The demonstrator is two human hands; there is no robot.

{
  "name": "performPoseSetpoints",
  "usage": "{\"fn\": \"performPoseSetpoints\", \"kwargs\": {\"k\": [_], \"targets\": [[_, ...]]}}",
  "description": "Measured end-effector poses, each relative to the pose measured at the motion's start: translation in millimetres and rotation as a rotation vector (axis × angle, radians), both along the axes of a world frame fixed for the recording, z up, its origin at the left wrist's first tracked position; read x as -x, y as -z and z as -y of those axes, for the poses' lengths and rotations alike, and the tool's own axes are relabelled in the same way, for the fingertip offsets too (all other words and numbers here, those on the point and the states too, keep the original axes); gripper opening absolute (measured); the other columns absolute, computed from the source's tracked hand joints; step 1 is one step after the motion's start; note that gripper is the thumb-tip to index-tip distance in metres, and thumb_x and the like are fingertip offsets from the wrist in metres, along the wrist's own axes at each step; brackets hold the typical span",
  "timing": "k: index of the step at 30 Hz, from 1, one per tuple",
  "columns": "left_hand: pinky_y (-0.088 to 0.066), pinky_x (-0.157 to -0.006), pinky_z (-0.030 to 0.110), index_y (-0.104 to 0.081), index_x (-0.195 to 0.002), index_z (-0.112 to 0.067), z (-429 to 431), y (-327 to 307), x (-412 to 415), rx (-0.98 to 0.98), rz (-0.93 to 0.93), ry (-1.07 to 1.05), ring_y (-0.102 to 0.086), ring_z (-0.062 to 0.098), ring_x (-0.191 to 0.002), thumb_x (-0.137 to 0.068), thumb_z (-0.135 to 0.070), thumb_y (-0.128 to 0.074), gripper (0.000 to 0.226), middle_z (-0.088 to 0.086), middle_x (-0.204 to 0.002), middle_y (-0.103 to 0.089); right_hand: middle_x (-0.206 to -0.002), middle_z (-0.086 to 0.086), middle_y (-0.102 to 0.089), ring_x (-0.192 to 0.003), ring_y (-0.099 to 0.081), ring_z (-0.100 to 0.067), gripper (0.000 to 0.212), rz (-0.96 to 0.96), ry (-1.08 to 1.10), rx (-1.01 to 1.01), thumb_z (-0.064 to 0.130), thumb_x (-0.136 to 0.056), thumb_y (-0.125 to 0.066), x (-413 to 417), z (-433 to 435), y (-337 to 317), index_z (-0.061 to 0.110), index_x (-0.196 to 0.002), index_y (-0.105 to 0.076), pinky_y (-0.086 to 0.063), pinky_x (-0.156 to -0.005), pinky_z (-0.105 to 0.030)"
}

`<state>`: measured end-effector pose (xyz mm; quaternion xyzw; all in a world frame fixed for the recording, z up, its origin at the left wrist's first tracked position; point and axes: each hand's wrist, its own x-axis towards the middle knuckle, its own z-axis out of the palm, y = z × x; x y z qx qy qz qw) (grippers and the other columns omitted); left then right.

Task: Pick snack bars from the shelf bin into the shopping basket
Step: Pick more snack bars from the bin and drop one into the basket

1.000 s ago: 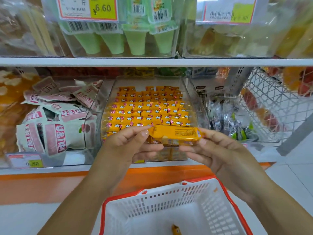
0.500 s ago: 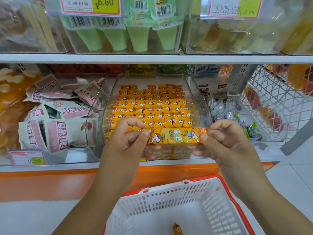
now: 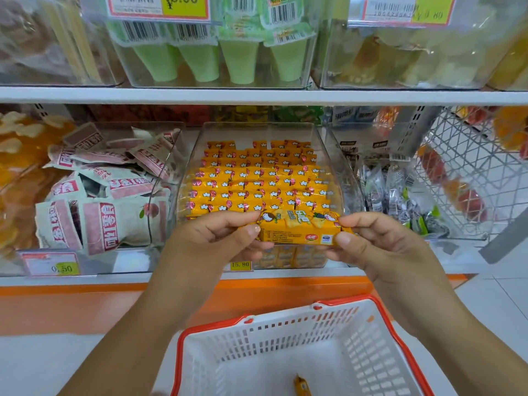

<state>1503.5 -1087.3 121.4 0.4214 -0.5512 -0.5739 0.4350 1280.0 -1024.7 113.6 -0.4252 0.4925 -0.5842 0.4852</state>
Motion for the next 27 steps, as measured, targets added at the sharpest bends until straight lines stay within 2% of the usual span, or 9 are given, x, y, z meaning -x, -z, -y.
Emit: {"fn": "performPoseSetpoints", "kwargs": {"k": [4,7,9,12,14,17,20,24,27], "targets": [[-0.06,-0.081,0.03,-0.073,-0.103,-0.021,0.2,-1.4,-2.9,-0.006,0.032,0.012,-0.075,0.027,-0.086,-0.092,-0.008,-0.057,0.023,0.011,-0.083,-0.077,-0.097,-0.014,-0.075,-0.086,-0.074,-0.032,0.047,0.006,0.013,0.022,0.05,-0.053,-0.087,0.4,-1.0,-0.6,0.022,-0.09,-0.076,-0.06,-0.077,-0.03],[-0.053,-0.094,0.045,-0.076,-0.103,-0.026,-0.3,-2.2,-6.2,-0.048,0.035,0.049,-0.074,0.028,-0.092,-0.086,-0.019,-0.059,0.025,0.012,-0.088,-0.077,-0.093,-0.016,-0.075,-0.085,-0.074,-0.031,0.025,0.056,0.013,0.015,0.03,-0.061,-0.077,0.3,-1.1,-2.3,0.019,-0.083,-0.077,-0.06,-0.071,-0.027],[-0.048,-0.098,0.047,-0.075,-0.108,-0.027,-0.9,-2.7,-9.7,-0.07,0.028,0.108,-0.073,0.026,-0.098,-0.083,-0.019,-0.06,0.031,0.012,-0.094,-0.077,-0.095,-0.019,-0.074,-0.084,-0.074,-0.03,0.029,0.118,-0.004,-0.016,0.023,-0.061,-0.072,2.0,-1.0,-4.3,0.011,-0.087,-0.076,-0.059,-0.069,-0.025],[-0.057,-0.091,0.034,-0.068,-0.113,-0.024,0.6,-2.3,-11.4,-0.057,0.039,0.134,-0.073,0.023,-0.096,-0.089,-0.001,-0.058,0.034,0.01,-0.095,-0.077,-0.098,-0.022,-0.073,-0.09,-0.073,-0.032,0.047,0.171,-0.053,-0.05,0.017,-0.062,-0.071,4.3,-0.9,-5.3,-0.001,-0.105,-0.067,-0.059,-0.071,-0.026],[-0.06,-0.082,0.027,-0.069,-0.107,-0.017,2.0,-3.2,-9.8,-0.05,0.027,0.088,-0.075,0.023,-0.089,-0.084,-0.005,-0.062,0.027,0.011,-0.09,-0.077,-0.091,-0.019,-0.073,-0.092,-0.073,-0.035,0.049,0.183,-0.065,-0.048,0.014,-0.06,-0.071,3.0,-1.2,-6.3,0.001,-0.107,-0.064,-0.059,-0.073,-0.028],[-0.06,-0.081,0.034,-0.071,-0.092,-0.012,2.6,-2.9,-7.5,-0.033,0.044,0.037,-0.074,0.023,-0.087,-0.07,-0.024,-0.068,0.025,0.007,-0.09,-0.077,-0.094,-0.019,-0.074,-0.092,-0.072,-0.036,0.036,0.132,-0.033,-0.044,0.019,-0.061,-0.074,2.1,-0.5,-4.5,0.008,-0.095,-0.068,-0.059,-0.074,-0.029],[-0.056,-0.087,0.034,-0.06,-0.077,-0.011,0.8,-2.0,-2.1,-0.046,0.0,0.018,-0.074,0.021,-0.089,-0.071,-0.028,-0.066,0.019,0.006,-0.092,-0.077,-0.104,-0.018,-0.073,-0.096,-0.071,-0.033,0.025,0.116,-0.043,-0.022,0.031,-0.06,-0.084,2.5,1.2,-1.0,0.016,-0.073,-0.069,-0.058,-0.077,-0.029],[-0.061,-0.078,0.029,-0.046,-0.079,-0.005,-2.6,-2.0,8.0,-0.099,-0.093,0.025,-0.074,0.025,-0.088,-0.092,-0.011,-0.054,0.017,0.013,-0.092,-0.076,-0.093,-0.013,-0.074,-0.09,-0.073,-0.025,0.01,0.182,-0.038,-0.011,0.023,-0.062,-0.075,0.5,2.0,-0.1,0.017,-0.061,-0.066,-0.058,-0.071,-0.025],[-0.061,-0.073,0.031,-0.05,-0.092,-0.005,-4.8,-3.9,11.6,-0.08,-0.097,-0.012,-0.075,0.024,-0.082,-0.094,-0.007,-0.054,0.006,0.012,-0.093,-0.076,-0.09,-0.012,-0.073,-0.081,-0.073,-0.028,0.024,0.099,0.011,0.017,0.033,-0.06,-0.082,-1.5,1.1,0.7,0.018,-0.073,-0.068,-0.058,-0.069,-0.026]]}}
